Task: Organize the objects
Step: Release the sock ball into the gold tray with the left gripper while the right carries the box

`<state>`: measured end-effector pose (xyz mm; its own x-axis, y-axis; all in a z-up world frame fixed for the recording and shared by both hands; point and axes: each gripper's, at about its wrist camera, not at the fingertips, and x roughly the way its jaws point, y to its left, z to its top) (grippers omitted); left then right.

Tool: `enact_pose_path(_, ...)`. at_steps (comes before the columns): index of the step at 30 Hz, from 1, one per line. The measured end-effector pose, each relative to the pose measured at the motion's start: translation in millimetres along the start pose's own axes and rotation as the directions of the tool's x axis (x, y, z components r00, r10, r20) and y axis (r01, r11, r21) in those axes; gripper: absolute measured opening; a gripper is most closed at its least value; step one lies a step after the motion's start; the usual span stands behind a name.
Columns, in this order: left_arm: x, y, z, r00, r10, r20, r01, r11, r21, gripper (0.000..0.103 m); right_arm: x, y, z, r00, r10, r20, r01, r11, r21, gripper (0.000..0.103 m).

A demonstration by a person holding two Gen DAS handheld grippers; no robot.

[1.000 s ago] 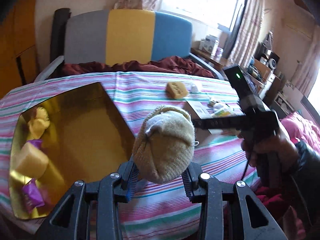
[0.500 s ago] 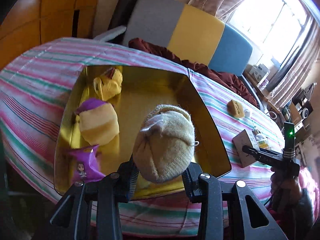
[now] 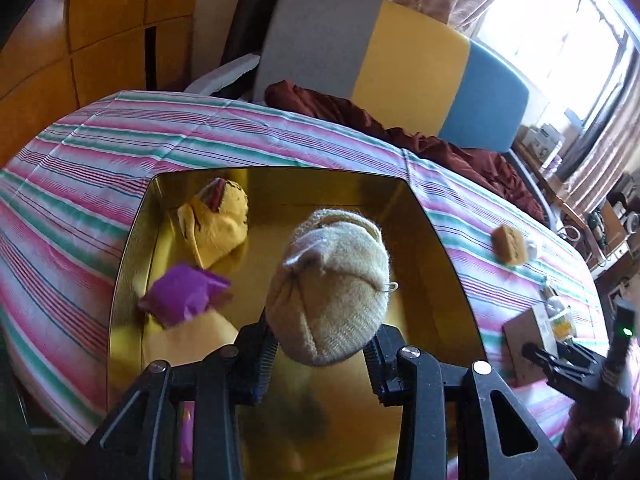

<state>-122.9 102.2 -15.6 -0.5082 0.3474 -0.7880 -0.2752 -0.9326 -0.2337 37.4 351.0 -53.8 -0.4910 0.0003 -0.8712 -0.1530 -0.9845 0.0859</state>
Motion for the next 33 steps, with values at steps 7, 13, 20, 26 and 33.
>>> enact_pose_path(7,46.2,14.5,17.9,0.992,0.082,-0.09,-0.082,0.997,0.007,0.039,0.2,0.5,0.3,1.0,-0.003,0.0,0.003,1.0,-0.001,0.05)
enact_pose_path(13,74.1,29.3,29.8,0.973,0.201,-0.117,-0.196,0.979,0.052,0.039,0.6,1.2,-0.3,1.0,-0.005,0.0,0.005,1.0,-0.004,0.05)
enact_pose_path(20,78.0,43.3,34.1,0.967,0.218,-0.131,-0.216,0.976,0.03,0.045,0.7,2.3,-0.1,1.0,-0.006,0.0,0.006,1.0,0.0,0.05)
enact_pose_path(26,56.0,44.0,31.7,0.979,0.189,-0.071,-0.189,0.982,0.009,0.06,3.6,0.1,0.1,1.0,0.0,-0.01,0.0,1.0,0.013,0.05)
enact_pose_path(33,7.1,45.5,16.7,0.981,0.191,0.031,-0.19,0.982,-0.017,0.064,3.7,-0.8,-1.1,1.0,-0.004,-0.008,0.004,1.0,0.026,0.05)
